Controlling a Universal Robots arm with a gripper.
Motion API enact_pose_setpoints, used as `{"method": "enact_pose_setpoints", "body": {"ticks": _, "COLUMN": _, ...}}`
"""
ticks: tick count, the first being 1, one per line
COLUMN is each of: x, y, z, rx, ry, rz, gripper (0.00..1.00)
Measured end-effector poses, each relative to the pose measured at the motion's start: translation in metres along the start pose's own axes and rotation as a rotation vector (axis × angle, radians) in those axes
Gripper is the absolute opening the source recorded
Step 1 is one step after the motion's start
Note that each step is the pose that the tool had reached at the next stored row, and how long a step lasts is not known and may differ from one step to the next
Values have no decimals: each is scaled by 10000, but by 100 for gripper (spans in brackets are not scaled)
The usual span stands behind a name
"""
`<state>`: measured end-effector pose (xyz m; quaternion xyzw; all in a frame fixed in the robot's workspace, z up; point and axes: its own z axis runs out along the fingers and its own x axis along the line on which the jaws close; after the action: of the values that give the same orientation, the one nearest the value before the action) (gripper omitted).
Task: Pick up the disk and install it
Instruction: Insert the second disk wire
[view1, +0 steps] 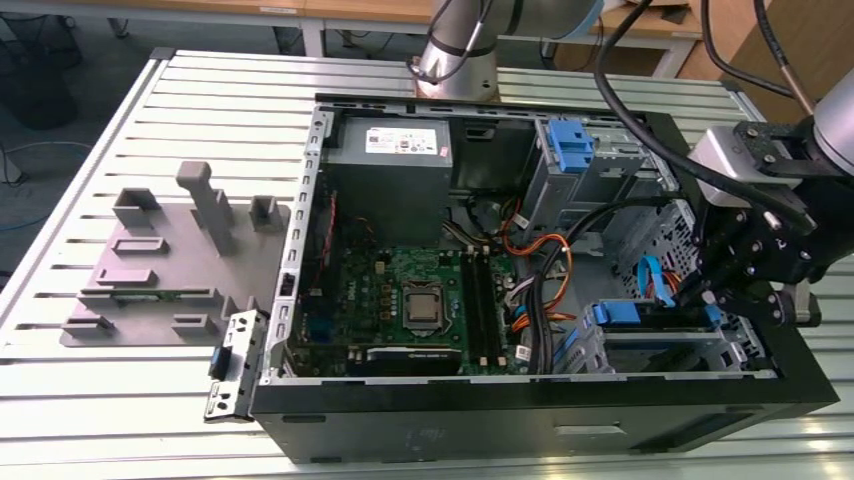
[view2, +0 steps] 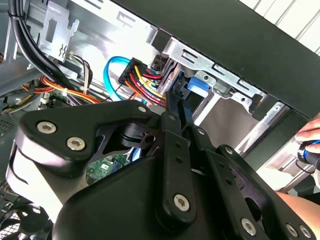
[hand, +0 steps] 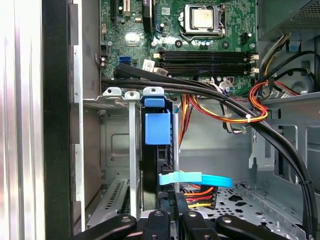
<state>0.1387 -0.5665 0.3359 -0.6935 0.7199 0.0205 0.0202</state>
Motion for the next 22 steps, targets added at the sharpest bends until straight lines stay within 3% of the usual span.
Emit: {"method": "enact_pose_setpoints", "body": {"ticks": 22, "x": 28, "y": 9, "z": 8, "rx": 1, "ry": 8, "rz": 0, "gripper": 16}}
